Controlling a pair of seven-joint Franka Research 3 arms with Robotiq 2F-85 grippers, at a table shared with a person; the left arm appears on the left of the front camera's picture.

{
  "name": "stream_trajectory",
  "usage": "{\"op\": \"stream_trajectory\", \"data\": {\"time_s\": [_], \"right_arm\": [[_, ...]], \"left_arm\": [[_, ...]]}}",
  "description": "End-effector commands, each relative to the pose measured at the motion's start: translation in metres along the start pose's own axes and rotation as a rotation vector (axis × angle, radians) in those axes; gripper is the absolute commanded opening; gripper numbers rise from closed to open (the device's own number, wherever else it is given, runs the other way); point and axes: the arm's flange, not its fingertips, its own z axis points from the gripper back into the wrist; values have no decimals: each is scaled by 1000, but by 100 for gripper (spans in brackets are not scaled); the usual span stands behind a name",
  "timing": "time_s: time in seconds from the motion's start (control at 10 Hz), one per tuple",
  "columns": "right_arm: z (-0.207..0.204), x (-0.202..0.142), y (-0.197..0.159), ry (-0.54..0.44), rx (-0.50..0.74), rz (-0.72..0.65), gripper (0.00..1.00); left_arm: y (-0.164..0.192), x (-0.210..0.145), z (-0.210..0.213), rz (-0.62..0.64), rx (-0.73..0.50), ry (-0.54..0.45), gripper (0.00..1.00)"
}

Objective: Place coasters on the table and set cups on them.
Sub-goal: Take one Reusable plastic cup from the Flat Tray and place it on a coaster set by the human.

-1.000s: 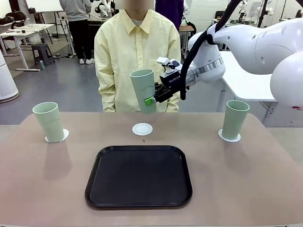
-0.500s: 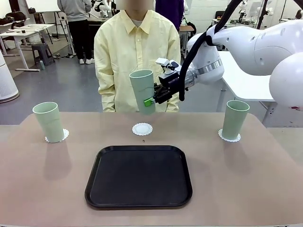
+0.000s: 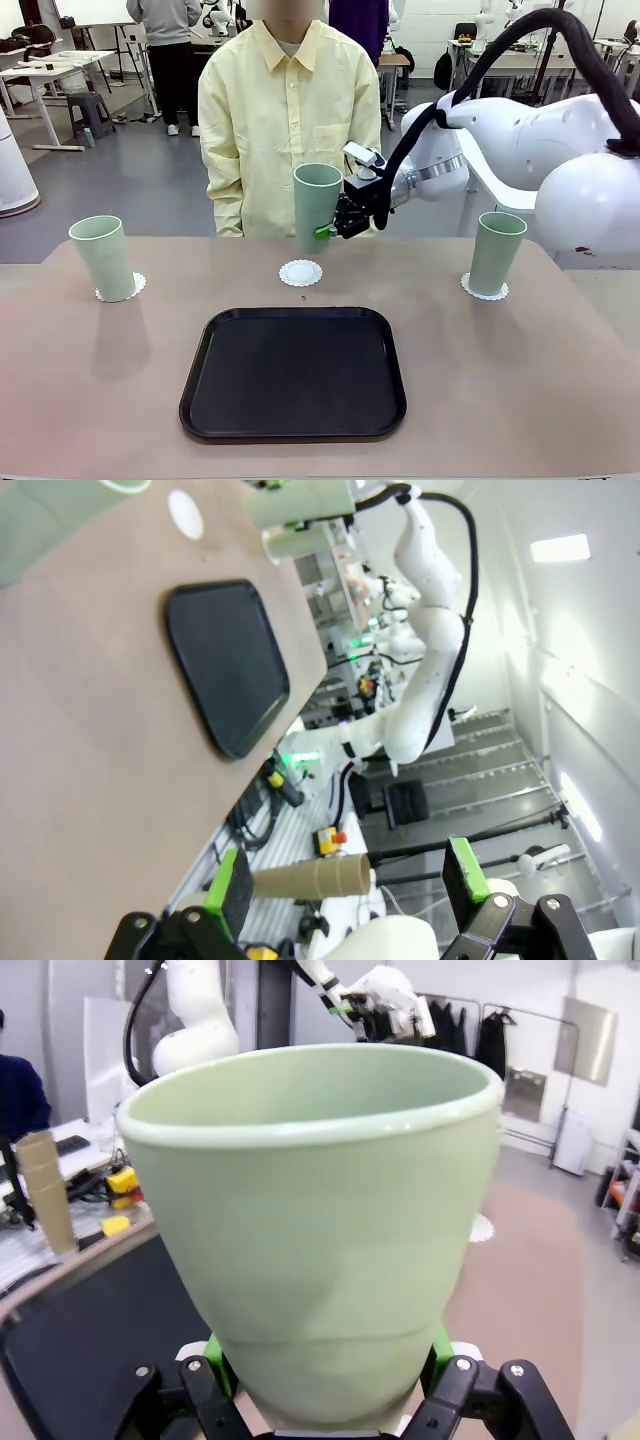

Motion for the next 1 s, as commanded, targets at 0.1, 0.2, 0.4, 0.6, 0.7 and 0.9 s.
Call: {"op": "stream_trajectory", "data": {"time_s": [0.1,0.2,0.4,0.6,0.7,0.9], "right_arm": [[-6,-19,-16,57,-84,77,81],[-8,-27,-18,64,-75,59,81],[-6,-42,-21,52,-75,2,81],[-2,-47,-21,38,-82,-20,81],[-3,-45,-20,32,-89,-41,81],[-9,-54,-10,48,-79,1,81]], "left_arm": [[-3,-1,1,-4,-3,-6,100],[-3,-1,1,-4,-3,-6,100],[-3,-1,1,-4,-3,-6,100],[-3,-1,1,-4,-3,-6,100],[-3,-1,1,-4,-3,-6,100],[-3,-1,1,-4,-3,-6,100]]}}
